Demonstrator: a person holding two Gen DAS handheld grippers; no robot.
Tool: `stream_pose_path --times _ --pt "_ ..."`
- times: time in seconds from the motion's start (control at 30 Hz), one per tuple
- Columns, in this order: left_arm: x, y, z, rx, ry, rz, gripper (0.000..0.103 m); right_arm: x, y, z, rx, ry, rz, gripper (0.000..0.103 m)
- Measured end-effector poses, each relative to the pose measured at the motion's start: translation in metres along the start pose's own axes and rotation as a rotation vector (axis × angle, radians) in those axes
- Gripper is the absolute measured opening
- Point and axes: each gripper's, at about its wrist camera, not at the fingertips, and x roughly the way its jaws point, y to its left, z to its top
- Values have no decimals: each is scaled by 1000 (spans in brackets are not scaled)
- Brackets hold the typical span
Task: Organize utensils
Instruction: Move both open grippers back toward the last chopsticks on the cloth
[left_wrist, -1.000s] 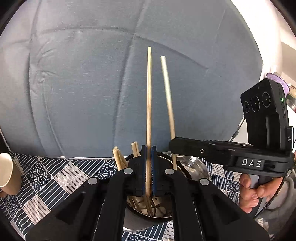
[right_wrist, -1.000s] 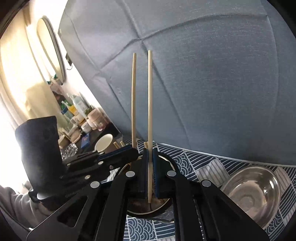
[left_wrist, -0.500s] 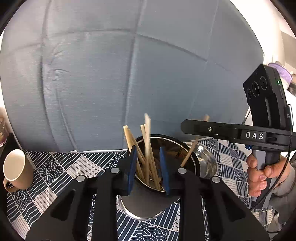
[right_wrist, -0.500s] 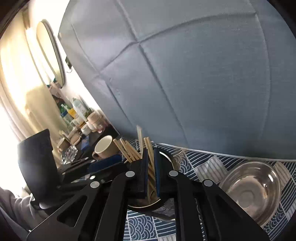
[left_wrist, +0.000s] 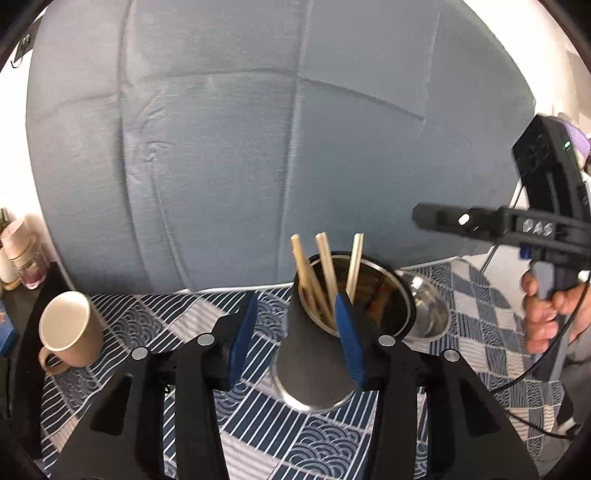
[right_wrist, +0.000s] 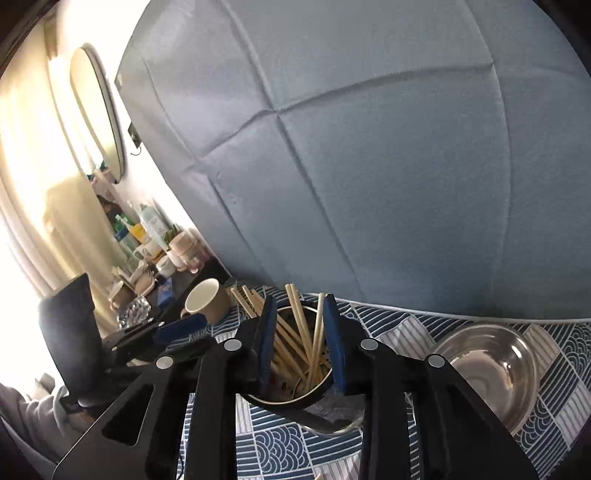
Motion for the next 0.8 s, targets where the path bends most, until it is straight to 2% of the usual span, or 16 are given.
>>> stream_pose_path --times 0.1,0.13,0.33,0.57,0.73,0.8 --pt "-3 2 -3 -5 36 13 49 -8 8 -2 -16 1 -18 35" --pt "-3 3 -5 -9 53 14 54 -9 10 -3 -20 5 -21 39" --pt "-7 10 -18 -23 120 45 60 -22 21 -14 -33 38 -66 52" --pt "-16 9 -39 11 178 79 68 -31 27 -35 -25 86 -115 59" --pt "-20 4 -53 30 226 72 76 -30 30 -56 -6 133 -159 73" --pt "-22 2 -58 34 239 72 77 -29 29 -65 6 153 -166 74"
